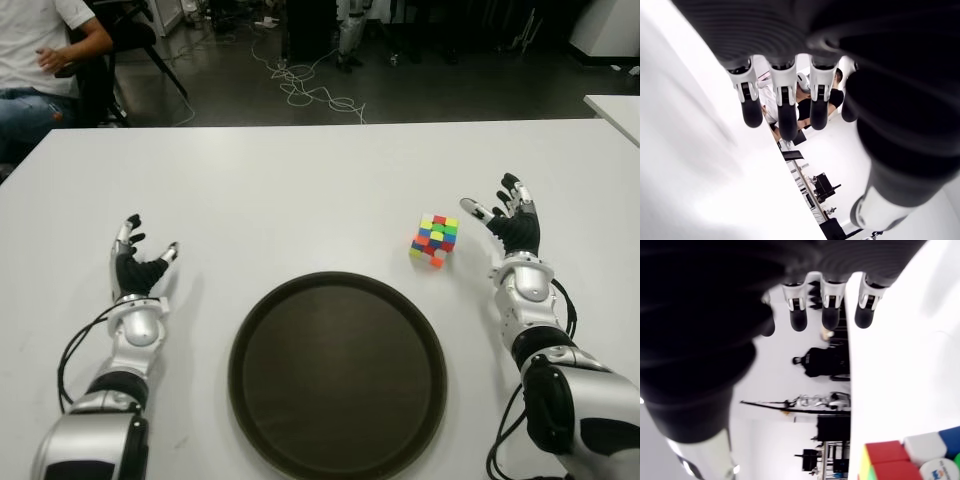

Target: Pick up the Rubik's Cube and put it in the plate

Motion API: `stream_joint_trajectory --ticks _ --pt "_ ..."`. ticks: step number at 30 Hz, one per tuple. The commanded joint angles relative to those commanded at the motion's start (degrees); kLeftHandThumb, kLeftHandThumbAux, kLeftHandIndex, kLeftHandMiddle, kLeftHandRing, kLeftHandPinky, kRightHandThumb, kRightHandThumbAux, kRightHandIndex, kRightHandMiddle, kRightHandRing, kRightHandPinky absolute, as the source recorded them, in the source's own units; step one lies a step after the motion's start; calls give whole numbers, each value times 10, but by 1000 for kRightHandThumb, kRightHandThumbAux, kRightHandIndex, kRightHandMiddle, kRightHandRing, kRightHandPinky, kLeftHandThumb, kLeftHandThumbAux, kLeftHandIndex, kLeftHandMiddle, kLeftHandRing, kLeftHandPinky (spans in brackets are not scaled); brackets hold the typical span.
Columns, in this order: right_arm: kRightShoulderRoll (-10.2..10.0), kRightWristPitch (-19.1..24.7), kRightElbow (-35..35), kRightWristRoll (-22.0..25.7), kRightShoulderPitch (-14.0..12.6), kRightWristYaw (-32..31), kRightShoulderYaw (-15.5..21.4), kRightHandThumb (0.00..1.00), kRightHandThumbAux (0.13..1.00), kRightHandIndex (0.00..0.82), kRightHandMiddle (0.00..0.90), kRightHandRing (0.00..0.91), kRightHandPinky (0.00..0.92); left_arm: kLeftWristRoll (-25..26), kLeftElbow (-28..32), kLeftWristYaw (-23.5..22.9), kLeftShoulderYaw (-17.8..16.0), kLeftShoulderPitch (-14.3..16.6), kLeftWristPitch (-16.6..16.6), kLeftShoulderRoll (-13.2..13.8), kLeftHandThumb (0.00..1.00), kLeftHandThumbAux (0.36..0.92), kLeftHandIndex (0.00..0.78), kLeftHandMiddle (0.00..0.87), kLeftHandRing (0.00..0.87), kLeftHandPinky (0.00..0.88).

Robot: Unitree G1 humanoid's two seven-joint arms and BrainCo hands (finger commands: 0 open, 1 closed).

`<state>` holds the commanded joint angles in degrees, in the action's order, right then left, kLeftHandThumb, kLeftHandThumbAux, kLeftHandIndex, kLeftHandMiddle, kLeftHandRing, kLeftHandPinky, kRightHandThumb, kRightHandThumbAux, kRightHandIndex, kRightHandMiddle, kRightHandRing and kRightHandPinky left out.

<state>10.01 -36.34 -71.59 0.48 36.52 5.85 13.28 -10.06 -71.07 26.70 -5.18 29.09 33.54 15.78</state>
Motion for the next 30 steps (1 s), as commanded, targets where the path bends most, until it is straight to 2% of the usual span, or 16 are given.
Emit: stream_joint_trajectory --ticks 7,12,18,26,30 --pt "8 -64 22 -35 -39 50 -23 0 828 12 16 0 2 9 21 -9 -7 -21 21 1 0 791 112 136 133 105" --pt "4 -96 45 -58 -66 91 -37 0 838 4 4 0 0 9 48 -12 -7 -39 41 0 0 773 116 131 128 102" --pt "-1 -101 56 -62 -70 111 -43 0 855 0 0 0 0 24 60 -34 -17 -43 56 -4 12 777 114 129 124 104" --pt "-5 -103 58 -54 -69 109 -41 0 852 1 0 0 0 46 70 -65 -28 -46 59 -8 17 778 113 126 117 102" --pt "-2 -111 59 -65 -71 116 -48 0 851 0 0 0 0 58 77 -83 -34 -48 59 -10 28 779 113 127 117 102"
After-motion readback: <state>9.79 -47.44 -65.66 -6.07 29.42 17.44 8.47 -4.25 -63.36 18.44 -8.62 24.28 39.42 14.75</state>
